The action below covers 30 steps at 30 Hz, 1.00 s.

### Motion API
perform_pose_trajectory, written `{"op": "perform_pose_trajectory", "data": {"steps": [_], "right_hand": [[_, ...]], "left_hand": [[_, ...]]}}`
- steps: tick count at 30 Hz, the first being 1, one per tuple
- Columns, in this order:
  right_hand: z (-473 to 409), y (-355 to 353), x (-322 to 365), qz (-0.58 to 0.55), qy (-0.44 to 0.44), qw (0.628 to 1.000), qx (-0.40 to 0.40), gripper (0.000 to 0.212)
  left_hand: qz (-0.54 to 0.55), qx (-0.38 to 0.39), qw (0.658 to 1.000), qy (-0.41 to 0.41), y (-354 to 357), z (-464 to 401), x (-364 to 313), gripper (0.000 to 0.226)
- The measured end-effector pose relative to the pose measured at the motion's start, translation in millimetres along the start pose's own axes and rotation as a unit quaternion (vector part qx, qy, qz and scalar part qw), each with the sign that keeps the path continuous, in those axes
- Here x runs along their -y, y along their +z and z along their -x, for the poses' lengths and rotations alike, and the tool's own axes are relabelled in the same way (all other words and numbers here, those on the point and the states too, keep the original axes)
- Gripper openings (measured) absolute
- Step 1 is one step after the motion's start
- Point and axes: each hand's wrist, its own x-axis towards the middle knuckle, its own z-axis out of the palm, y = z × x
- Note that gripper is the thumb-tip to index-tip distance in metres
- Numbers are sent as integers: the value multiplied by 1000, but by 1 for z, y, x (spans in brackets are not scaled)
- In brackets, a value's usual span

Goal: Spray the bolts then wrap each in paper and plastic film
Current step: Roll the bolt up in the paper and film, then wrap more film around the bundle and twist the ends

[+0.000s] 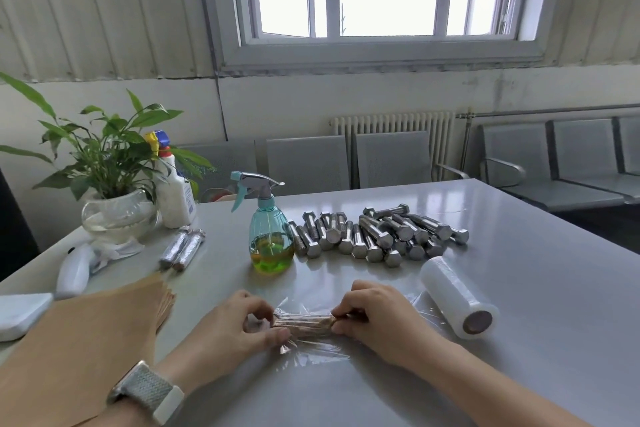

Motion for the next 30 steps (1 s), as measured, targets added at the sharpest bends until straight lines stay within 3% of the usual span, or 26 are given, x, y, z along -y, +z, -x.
{"op": "perform_pose_trajectory", "data": {"steps": [2,4,8,14,17,19,27,30], "right_hand": [[1,0,0,-3,4,1000,1,22],[2,0,0,-22,15,1000,-1,21],[5,-3,-4,-58,41,997,-13,16],[11,-8,-7,-73,60,995,-26,12],[12,-10,-7,-79,61,995,-23,11],[13,-11,-8,-79,67,994,-28,12],[14,-15,-9,-64,80,994,-37,12],[12,-20,-4,-21,82,996,-7,16]], "left_hand": [[-82,2,997,4,3,1,-1,25],[-77,-6,997,6,4,2,-4,25],[166,-53,984,41,4,-5,-20,25],[314,-119,937,96,26,-33,-60,26],[387,-142,908,75,44,-51,-84,10],[443,-149,883,46,58,-63,-96,29],[415,-200,887,20,84,-84,-110,33],[412,-207,887,16,86,-85,-108,31]]}}
